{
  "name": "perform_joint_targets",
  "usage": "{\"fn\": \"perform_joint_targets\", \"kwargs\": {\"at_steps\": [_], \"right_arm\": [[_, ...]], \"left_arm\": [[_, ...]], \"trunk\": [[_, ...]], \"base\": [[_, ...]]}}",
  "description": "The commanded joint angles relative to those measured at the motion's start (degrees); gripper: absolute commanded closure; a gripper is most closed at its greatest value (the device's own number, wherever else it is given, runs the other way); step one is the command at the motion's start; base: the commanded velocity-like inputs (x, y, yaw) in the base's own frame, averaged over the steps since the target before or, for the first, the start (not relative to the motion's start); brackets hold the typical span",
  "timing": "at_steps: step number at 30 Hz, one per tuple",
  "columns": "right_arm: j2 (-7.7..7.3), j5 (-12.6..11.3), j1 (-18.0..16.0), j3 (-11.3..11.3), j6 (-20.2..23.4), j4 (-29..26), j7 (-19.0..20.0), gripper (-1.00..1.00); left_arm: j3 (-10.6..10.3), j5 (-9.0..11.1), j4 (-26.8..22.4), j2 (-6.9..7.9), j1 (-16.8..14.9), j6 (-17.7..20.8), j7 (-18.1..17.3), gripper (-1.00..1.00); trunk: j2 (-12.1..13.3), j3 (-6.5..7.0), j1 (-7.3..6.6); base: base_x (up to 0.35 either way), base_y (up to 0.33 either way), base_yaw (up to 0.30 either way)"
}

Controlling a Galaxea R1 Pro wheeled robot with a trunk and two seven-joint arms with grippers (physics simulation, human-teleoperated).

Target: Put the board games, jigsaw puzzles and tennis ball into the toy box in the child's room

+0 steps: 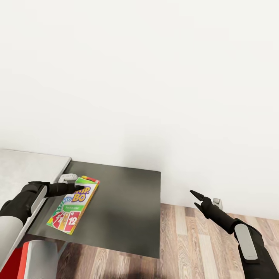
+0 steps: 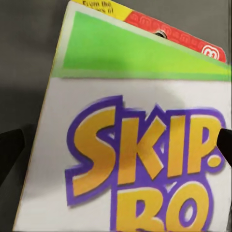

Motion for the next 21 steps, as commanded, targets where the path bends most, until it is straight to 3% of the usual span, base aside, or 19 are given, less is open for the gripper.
{"fn": "perform_joint_targets", "kwargs": {"at_steps": [1, 15, 21], "right_arm": [[0.02, -0.02, -0.06, -0.13, 0.39, -0.01, 0.15, -1.0], [0.02, -0.03, -0.07, -0.13, 0.39, -0.06, 0.15, -1.0], [0.02, -0.06, -0.07, -0.13, 0.39, -0.02, 0.15, -1.0]], "left_arm": [[-0.23, 0.58, -0.05, 0.07, -0.04, 0.45, 0.19, -1.0], [-0.37, 0.54, -0.05, 0.06, -0.04, 0.45, 0.18, -1.0], [-0.45, 0.54, -0.05, 0.01, -0.04, 0.45, 0.17, -1.0]], "trunk": [[-0.11, -0.1, 0.03], [-0.11, -0.1, 0.03], [-0.11, -0.1, 0.03]], "base": [[-0.044, -0.149, 0.0], [-0.013, -0.039, 0.0], [-0.123, -0.057, 0.0]]}}
